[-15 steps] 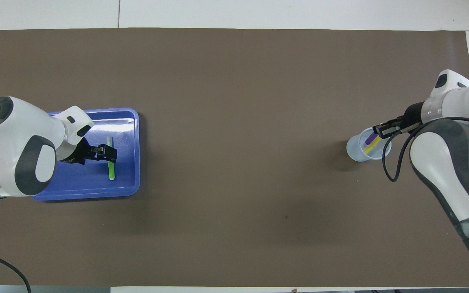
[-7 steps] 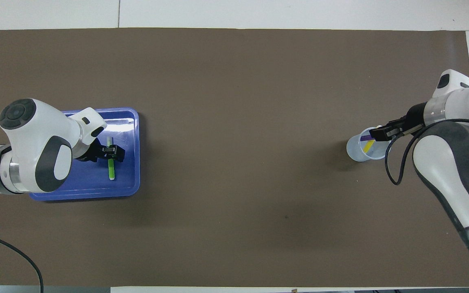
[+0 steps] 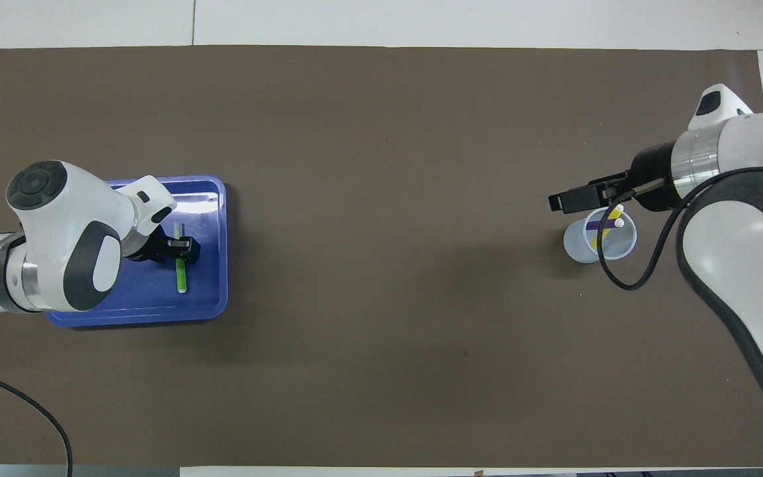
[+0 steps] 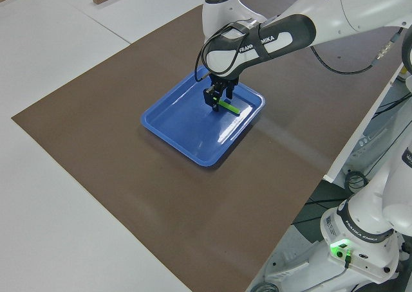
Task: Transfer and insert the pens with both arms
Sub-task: 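Grasp the green pen with the left gripper while the right gripper returns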
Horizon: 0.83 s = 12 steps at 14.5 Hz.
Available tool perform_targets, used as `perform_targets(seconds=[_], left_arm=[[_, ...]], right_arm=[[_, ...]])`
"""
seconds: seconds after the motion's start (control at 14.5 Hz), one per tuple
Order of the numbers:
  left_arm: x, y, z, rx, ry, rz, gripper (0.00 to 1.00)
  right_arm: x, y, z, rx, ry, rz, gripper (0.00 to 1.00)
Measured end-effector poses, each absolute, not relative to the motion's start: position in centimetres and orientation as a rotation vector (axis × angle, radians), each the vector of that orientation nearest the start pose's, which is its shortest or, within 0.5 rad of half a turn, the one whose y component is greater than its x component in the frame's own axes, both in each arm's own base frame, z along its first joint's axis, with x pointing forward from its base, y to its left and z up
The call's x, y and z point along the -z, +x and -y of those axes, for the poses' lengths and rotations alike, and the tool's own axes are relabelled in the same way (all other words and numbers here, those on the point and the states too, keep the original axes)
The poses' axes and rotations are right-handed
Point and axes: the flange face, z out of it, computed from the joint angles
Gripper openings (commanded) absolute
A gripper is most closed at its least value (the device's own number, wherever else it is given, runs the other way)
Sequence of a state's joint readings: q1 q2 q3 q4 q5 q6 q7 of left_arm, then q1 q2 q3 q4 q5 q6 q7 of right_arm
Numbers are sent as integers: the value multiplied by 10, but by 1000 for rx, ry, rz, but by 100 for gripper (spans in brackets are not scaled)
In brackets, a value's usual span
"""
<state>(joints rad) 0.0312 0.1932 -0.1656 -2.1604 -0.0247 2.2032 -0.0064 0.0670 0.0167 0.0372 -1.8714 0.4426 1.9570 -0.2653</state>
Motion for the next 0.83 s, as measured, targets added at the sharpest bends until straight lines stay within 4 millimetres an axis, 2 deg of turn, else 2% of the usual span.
perform_targets(seconds=[0.07, 0.14, 0.28, 0.41, 0.76, 0.83], left_arm=[[-299, 539, 73, -236, -3168, -177, 12], [-300, 540, 73, -236, -3168, -177, 0], [-302, 542, 72, -226, -3166, -177, 0], [-303, 542, 72, -227, -3166, -175, 0], [-313, 548, 67, -284, -3161, -160, 0], [-320, 551, 63, -308, -3159, -145, 0]], right_arm=[[-517, 568, -107, 116, -2685, 193, 100], [-521, 565, -128, 80, -2646, 76, 100], [-531, 561, -164, 22, -2526, -149, 100], [-539, 560, -189, 11, -2430, -313, 100], [-548, 548, -253, 48, -2337, -540, 100], [-546, 544, -264, 64, -2326, -561, 93]])
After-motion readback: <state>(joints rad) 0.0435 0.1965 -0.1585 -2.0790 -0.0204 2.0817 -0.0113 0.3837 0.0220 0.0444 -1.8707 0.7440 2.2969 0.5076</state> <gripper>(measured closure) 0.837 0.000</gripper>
